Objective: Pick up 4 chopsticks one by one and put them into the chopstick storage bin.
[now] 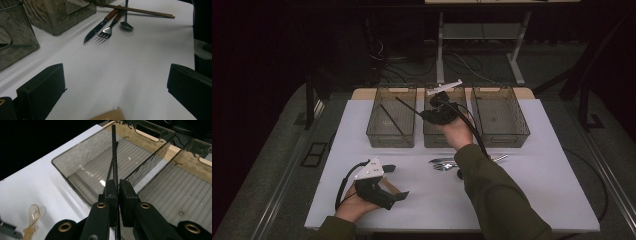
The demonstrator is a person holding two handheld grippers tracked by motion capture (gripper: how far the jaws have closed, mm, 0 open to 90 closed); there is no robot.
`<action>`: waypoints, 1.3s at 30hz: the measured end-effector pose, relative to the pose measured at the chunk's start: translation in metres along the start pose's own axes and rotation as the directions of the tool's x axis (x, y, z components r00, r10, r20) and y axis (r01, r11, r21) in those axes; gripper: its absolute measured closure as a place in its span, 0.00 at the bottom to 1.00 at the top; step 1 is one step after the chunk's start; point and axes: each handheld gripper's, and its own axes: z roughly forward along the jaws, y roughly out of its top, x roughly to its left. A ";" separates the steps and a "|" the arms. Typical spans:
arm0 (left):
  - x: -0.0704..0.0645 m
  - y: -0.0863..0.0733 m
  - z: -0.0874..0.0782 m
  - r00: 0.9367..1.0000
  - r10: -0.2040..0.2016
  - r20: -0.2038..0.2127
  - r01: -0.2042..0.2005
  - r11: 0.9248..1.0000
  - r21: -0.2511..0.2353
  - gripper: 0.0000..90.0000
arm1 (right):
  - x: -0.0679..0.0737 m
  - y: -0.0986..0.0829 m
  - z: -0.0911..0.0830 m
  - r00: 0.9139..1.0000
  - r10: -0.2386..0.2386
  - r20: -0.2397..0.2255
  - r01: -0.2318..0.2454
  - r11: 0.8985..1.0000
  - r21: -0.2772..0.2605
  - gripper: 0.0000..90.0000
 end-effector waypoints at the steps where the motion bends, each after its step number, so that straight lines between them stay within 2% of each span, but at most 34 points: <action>1: 0.000 0.000 0.000 1.000 0.003 0.001 -0.003 1.000 0.002 0.01 | 0.000 0.002 0.002 1.000 0.003 0.002 -0.003 1.000 0.000 0.95; 13: 0.000 0.001 0.000 1.000 -0.003 0.003 0.003 1.000 -0.006 0.01 | 0.002 0.025 0.032 1.000 0.015 0.015 -0.015 1.000 0.013 0.95; 20: 0.001 0.001 0.000 1.000 0.002 0.005 -0.002 1.000 -0.006 0.01 | 0.004 0.036 0.055 0.999 0.028 0.033 -0.029 0.999 0.033 0.95; 31: 0.001 0.001 0.000 1.000 -0.008 0.010 0.008 1.000 -0.012 0.01 | 0.010 0.043 0.099 0.997 0.049 0.052 -0.053 0.996 0.077 0.95; 39: 0.001 0.002 0.000 1.000 -0.006 0.011 0.006 1.000 -0.016 0.01 | 0.014 0.043 0.119 0.996 0.059 0.065 -0.065 0.993 0.096 0.95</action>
